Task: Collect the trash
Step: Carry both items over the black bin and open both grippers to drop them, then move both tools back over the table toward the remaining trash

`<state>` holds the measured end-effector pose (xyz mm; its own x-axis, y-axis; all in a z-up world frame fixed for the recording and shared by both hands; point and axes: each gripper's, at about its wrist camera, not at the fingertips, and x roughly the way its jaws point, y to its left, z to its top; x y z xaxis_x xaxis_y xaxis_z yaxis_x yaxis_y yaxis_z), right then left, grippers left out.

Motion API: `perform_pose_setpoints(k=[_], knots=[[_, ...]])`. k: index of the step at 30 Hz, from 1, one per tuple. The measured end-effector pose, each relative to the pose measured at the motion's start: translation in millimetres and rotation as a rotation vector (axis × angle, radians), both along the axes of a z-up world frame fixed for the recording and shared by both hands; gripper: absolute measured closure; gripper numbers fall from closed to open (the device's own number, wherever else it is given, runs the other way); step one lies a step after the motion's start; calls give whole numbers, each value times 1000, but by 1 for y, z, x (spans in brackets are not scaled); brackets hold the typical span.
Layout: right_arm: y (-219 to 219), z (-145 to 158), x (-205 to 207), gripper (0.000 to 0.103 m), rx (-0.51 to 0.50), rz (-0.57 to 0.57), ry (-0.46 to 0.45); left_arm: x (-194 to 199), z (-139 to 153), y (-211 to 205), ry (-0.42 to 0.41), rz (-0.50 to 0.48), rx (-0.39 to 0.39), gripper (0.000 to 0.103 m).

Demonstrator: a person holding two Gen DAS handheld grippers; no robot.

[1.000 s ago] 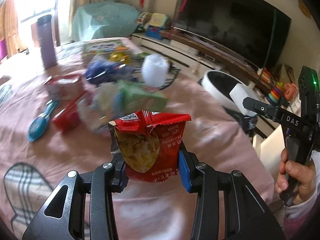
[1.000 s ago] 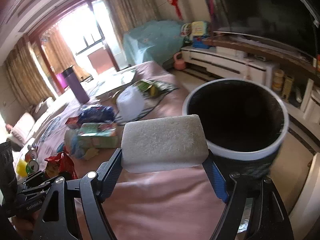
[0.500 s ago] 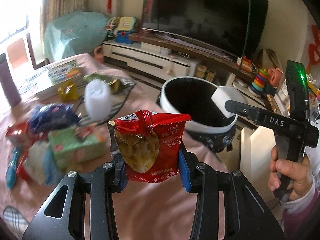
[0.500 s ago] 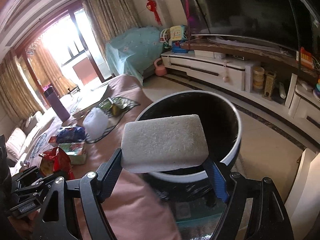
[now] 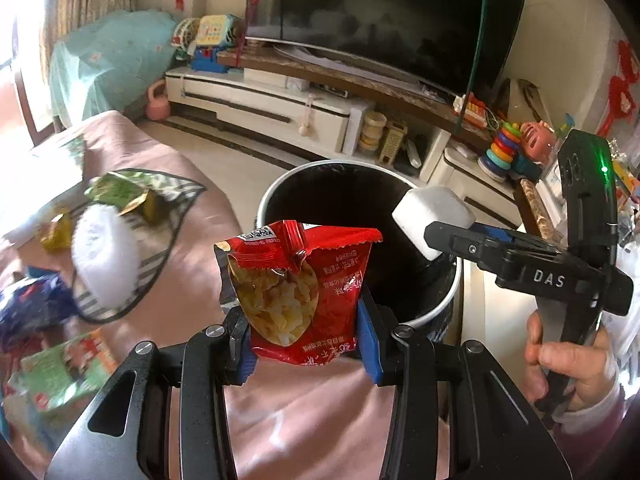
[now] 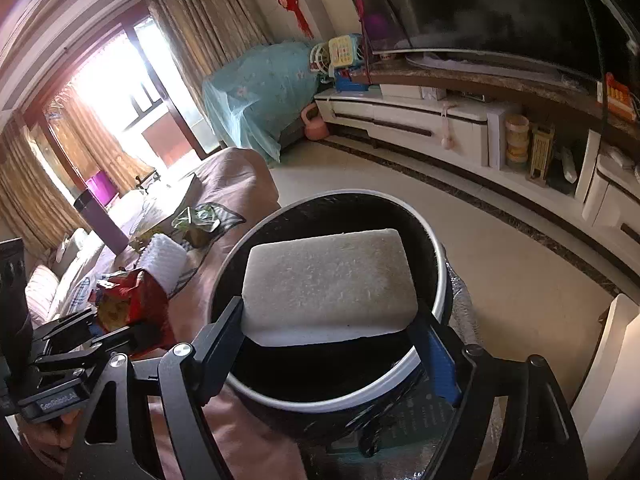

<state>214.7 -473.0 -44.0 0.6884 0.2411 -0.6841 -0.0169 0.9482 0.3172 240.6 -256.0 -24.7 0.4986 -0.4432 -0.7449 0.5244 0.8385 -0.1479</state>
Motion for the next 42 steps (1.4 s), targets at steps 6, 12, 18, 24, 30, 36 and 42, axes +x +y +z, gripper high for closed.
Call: perform_pose_setpoints(k=[6,12,18,24,30,36,42], knots=[[-9,-3,11,21,10,11,14,12,-8,-20,22,-25,13,62],[-13,-4,20,20,15,17,20,17,-15,-30,32,-52,28,45],[-16,-8,25,13,39,22,36,12,-15,-24,16,-35,35,22],[-13,-5,20,12,43,13,26,7,-17,-7,31,-3,13,21],[-3,5,5,11,44,7,-3,-11,-15,22,30,44,-21,21],[23,6,-14,5,68,17,-28,-32,-16,58,21,106,-32,21],[63,-3,-30,5,87,57,-28,-55,-17,102,17,180,-52,21]])
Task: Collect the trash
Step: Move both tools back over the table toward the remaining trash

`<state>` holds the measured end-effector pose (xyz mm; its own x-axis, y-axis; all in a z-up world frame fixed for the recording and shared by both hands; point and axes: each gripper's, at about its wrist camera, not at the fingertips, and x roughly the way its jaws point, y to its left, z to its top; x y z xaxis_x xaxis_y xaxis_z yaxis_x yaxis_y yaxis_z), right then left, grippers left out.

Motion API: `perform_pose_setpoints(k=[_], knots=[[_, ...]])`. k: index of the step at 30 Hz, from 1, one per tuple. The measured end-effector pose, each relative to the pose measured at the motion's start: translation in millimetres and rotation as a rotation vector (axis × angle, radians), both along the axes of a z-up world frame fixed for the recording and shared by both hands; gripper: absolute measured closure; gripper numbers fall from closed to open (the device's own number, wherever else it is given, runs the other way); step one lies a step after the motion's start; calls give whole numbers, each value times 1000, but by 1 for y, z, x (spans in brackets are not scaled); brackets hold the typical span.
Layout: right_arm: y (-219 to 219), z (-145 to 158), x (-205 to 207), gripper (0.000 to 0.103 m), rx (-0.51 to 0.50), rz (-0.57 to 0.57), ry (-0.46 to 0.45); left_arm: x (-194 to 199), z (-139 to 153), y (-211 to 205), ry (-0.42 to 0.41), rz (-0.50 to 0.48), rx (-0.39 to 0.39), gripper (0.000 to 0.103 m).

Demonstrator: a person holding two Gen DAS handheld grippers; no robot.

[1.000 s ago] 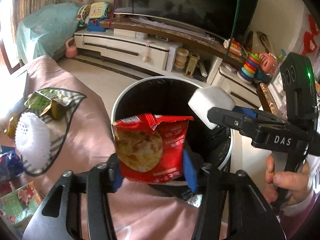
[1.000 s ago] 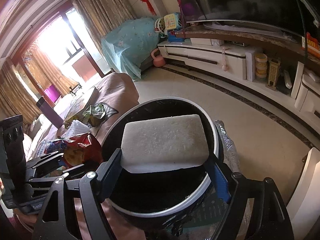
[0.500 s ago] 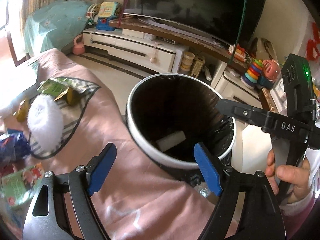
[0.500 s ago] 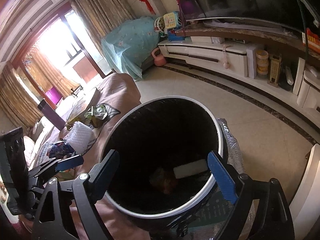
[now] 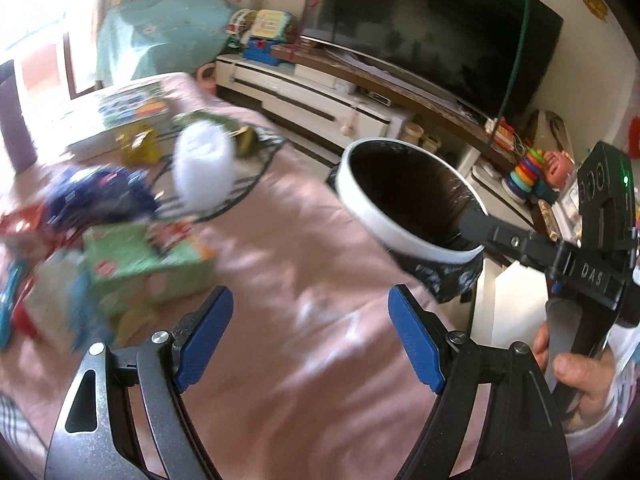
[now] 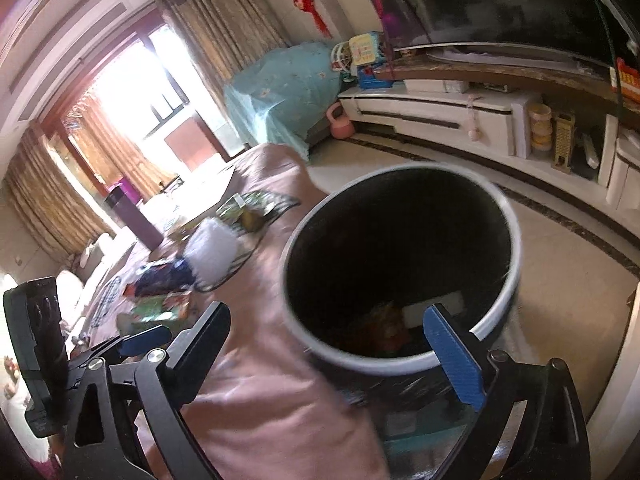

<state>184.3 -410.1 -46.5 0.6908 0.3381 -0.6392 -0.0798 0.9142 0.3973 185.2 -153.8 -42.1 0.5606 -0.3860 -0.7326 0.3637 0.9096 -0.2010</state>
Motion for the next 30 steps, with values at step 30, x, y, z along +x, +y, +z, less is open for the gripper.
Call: perform_pose_setpoints(k=[30], knots=[[176,-25,-23,5,-16,283,14,-50,-18,192,-9,348,-4,21]])
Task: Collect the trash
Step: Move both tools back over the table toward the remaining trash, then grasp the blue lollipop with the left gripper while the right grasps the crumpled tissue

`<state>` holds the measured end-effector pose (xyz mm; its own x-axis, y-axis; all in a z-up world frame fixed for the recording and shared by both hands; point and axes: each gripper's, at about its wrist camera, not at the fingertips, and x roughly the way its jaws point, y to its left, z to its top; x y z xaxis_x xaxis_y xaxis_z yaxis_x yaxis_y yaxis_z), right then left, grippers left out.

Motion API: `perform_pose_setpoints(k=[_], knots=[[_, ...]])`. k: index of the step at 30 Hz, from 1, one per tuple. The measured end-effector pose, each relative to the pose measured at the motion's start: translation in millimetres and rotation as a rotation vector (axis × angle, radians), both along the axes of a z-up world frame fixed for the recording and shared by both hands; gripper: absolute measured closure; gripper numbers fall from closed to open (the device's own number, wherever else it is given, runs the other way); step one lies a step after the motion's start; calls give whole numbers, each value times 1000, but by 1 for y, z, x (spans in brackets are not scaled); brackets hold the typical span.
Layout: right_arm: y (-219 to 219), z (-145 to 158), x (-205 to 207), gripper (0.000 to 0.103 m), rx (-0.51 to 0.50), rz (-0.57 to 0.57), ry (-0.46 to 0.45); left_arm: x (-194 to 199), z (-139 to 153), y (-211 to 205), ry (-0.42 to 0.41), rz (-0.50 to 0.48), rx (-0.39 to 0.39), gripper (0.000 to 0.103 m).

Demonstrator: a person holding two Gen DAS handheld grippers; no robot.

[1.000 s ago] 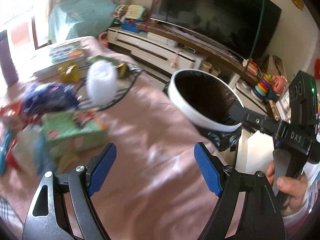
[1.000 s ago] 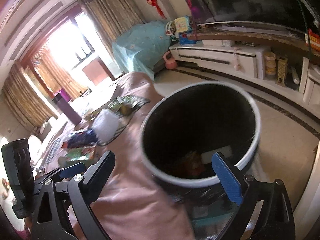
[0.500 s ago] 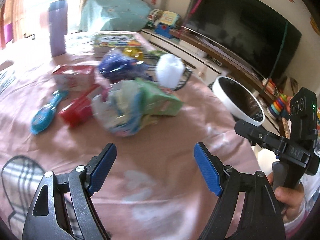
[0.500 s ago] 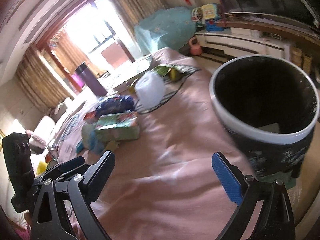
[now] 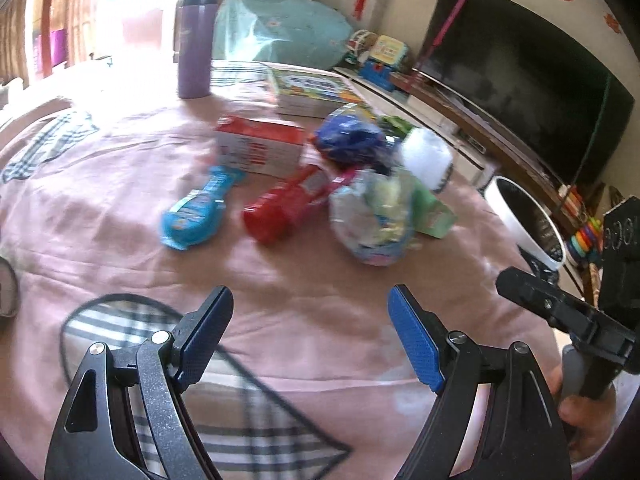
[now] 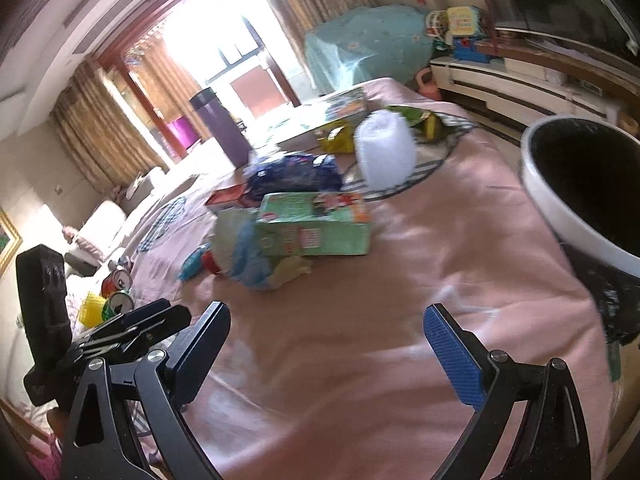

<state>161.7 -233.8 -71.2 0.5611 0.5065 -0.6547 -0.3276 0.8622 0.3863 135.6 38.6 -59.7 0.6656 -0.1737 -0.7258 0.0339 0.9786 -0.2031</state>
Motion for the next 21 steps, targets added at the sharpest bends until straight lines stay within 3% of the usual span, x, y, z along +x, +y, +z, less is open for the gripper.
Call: perform_pose_setpoints(k=[10,18,21], knots=[[55,-3,12,22,-15,77,-4,26,-1,45,0,48,58,21],[81,-8,38,27,-24,68,2,74,-19,59,60,28,126,28],[85,-13,45,44,-29,61,18,88,-29,58,86,12,156,39]])
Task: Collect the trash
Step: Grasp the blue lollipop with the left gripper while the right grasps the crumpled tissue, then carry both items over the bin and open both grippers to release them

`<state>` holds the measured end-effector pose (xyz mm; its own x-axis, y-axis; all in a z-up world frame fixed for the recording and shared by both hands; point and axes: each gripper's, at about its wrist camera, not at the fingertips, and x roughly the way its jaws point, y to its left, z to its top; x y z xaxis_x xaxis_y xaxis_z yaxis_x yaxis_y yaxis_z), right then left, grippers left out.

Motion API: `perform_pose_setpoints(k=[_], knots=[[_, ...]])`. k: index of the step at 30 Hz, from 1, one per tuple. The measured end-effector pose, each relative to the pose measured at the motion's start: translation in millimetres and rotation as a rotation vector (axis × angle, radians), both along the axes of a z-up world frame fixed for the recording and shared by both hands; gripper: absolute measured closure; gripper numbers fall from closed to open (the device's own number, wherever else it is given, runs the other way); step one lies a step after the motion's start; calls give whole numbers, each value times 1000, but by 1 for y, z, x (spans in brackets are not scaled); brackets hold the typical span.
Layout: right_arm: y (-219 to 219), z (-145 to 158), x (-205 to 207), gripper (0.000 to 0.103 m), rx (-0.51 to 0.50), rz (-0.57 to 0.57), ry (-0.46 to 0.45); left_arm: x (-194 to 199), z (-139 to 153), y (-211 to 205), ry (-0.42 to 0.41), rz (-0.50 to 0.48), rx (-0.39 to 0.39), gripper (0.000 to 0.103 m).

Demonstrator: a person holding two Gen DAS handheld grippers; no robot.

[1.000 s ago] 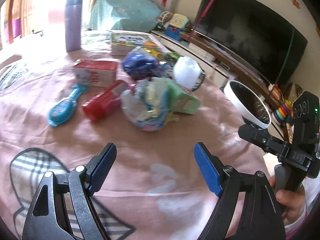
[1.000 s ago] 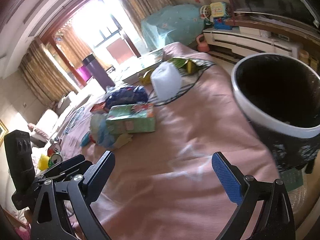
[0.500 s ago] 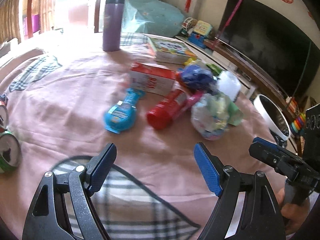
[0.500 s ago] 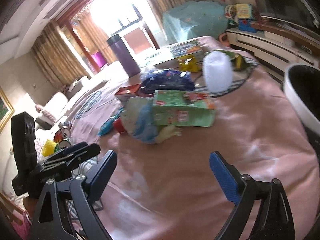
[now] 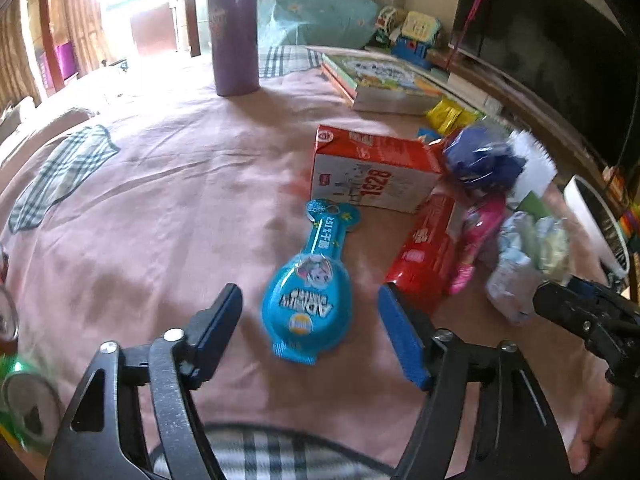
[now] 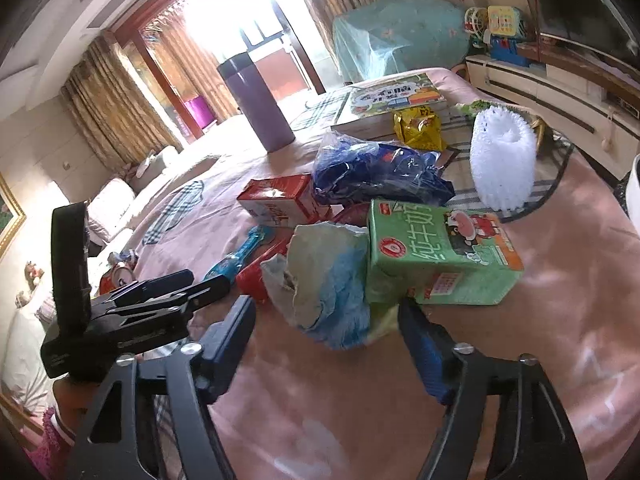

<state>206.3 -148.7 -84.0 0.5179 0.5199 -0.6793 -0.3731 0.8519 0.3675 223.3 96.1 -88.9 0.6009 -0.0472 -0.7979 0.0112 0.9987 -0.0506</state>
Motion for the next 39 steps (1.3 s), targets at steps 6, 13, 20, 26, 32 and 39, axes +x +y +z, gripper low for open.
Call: perform_pose_setpoints(k=[6,13,20,26,32,39], knots=[[1,-1,-8,77,-20,13,-8,-3,-7,-10,-1,-32,53,57],[-5,11,-34,79,9,67,-24,-40,2,-14,-24,-17,-5,57],[-26,23,-57,79,50,71,-43,-80,20,-30,-61,-25,-81,57],[-60,30,-69,79,85,19,-56,-97,41,-65,-117,-97,-101,57],[-102,34,-76,79,82,-81,-74,-95,49,-110,-130,-187,-116,57],[-158,37,-76,79,78,-205,-80,-88,60,-157,-149,-278,-115,57]])
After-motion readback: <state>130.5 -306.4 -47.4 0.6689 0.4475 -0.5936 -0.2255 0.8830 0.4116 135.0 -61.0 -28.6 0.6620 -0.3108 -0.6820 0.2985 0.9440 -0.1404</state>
